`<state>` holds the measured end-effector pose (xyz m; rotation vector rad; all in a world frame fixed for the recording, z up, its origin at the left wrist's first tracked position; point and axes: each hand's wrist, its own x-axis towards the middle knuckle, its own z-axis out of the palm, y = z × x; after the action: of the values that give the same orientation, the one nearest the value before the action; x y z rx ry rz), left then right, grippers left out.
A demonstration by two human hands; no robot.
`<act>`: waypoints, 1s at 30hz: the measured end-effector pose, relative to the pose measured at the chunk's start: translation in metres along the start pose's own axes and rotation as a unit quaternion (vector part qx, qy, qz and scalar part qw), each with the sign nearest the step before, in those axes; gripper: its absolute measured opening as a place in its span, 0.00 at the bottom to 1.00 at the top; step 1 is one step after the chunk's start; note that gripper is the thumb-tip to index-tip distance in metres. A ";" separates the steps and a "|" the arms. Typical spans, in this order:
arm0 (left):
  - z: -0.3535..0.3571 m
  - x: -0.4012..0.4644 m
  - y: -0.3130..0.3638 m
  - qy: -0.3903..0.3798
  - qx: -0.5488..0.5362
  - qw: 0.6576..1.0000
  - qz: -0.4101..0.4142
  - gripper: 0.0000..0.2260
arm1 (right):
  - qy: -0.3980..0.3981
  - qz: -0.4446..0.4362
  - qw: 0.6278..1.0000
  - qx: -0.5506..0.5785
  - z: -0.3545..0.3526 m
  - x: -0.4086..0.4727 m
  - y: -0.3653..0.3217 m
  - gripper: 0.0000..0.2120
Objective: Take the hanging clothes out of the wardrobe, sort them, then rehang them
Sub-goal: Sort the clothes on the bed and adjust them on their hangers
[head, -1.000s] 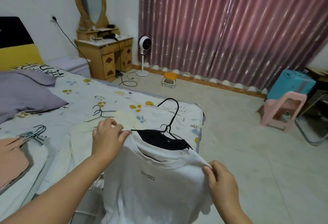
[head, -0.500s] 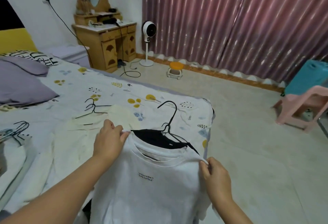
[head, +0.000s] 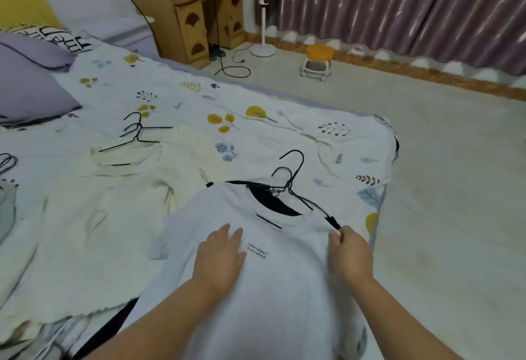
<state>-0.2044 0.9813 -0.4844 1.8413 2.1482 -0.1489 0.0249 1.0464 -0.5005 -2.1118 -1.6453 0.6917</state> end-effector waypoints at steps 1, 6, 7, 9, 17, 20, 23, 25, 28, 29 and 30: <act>0.014 0.002 0.000 -0.024 0.016 1.000 0.000 0.24 | -0.010 0.001 1.000 -0.012 0.011 0.009 0.004 0.10; 0.065 0.005 -0.014 -0.126 0.031 0.991 -0.016 0.26 | 0.037 -0.073 0.989 -0.120 0.051 0.028 0.025 0.17; 0.069 0.005 -0.016 -0.133 0.025 0.991 -0.014 0.26 | 0.048 -0.101 0.983 -0.148 0.059 0.026 0.028 0.18; 0.072 0.006 -0.018 -0.136 0.016 0.991 -0.006 0.27 | 0.041 -0.141 0.970 -0.193 0.071 0.017 0.033 0.16; 0.045 0.007 -0.026 -0.167 -0.007 0.986 0.006 0.22 | -0.174 -0.072 0.929 -0.318 0.062 0.003 0.016 0.24; 0.018 -0.007 -0.029 -0.165 -0.001 0.986 0.016 0.16 | -0.193 -0.089 0.917 -0.338 0.038 -0.014 -0.011 0.19; -0.015 -0.029 -0.032 -0.150 -0.002 0.988 0.026 0.16 | -0.181 -0.143 0.915 -0.331 0.015 -0.038 -0.035 0.16; -0.038 -0.052 -0.034 -0.148 -0.001 0.988 0.033 0.17 | -0.163 -0.180 0.914 -0.326 -0.001 -0.061 -0.052 0.14; -0.069 -0.093 -0.040 -0.140 -0.013 0.989 0.045 0.17 | -0.155 -0.209 0.911 -0.319 -0.023 -0.104 -0.079 0.13; -0.080 -0.109 -0.044 -0.136 -0.016 0.989 0.048 0.17 | -0.155 -0.219 0.909 -0.318 -0.032 -0.120 -0.090 0.13; -0.090 -0.126 -0.050 -0.133 -0.017 0.990 0.051 0.17 | -0.158 -0.229 0.907 -0.316 -0.040 -0.137 -0.100 0.14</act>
<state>-0.2517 0.8784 -0.3680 1.7943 1.8618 -0.3146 -0.0573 0.9382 -0.3909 -1.9091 -2.7257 0.3831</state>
